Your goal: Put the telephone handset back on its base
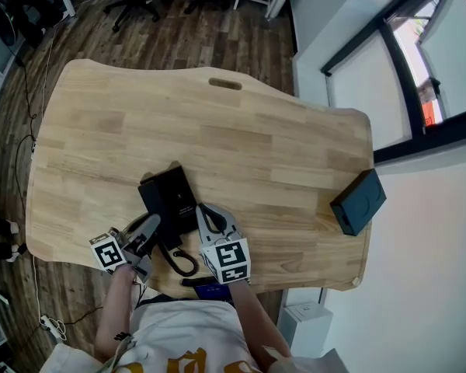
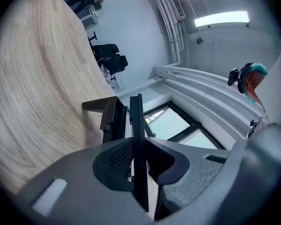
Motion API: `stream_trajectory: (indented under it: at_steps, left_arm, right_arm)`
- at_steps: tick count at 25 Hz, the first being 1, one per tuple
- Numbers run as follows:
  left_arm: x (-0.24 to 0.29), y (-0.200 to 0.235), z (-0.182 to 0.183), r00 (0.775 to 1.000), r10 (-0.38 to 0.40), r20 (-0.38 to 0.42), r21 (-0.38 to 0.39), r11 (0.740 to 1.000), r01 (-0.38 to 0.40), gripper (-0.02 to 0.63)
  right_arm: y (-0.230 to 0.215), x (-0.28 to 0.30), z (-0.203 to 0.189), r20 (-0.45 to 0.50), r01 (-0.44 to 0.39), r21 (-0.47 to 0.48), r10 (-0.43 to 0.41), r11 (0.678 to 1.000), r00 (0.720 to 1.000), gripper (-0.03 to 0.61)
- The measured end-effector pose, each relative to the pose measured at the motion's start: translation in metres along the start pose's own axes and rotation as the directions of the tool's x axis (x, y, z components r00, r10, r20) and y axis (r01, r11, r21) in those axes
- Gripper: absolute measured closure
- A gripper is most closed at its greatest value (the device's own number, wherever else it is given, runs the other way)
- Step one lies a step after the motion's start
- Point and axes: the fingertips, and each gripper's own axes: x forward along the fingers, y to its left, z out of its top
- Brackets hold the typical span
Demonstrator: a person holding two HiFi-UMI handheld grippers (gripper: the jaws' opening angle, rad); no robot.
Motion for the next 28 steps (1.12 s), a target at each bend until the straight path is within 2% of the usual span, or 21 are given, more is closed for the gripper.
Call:
stream_trajectory:
  at_steps: [14, 20, 28]
  left_arm:
    - [0.005, 0.016, 0.0, 0.999, 0.035, 0.004, 0.006, 0.999, -0.035, 0.537]
    - [0.009, 0.02, -0.004, 0.998, 0.067, -0.014, 0.037, 0.997, -0.067, 0.537]
    - [0.011, 0.022, -0.003, 0.997, 0.079, -0.007, 0.043, 0.996, -0.079, 0.537]
  right_arm:
    - [-0.01, 0.014, -0.011, -0.016, -0.02, 0.042, 0.021, 0.999, 1.0, 0.572]
    - [-0.015, 0.019, -0.013, -0.017, -0.026, 0.056, 0.027, 0.998, 0.999, 0.572]
    - [-0.025, 0.019, -0.018, -0.027, -0.018, 0.072, 0.02, 0.997, 0.999, 0.572]
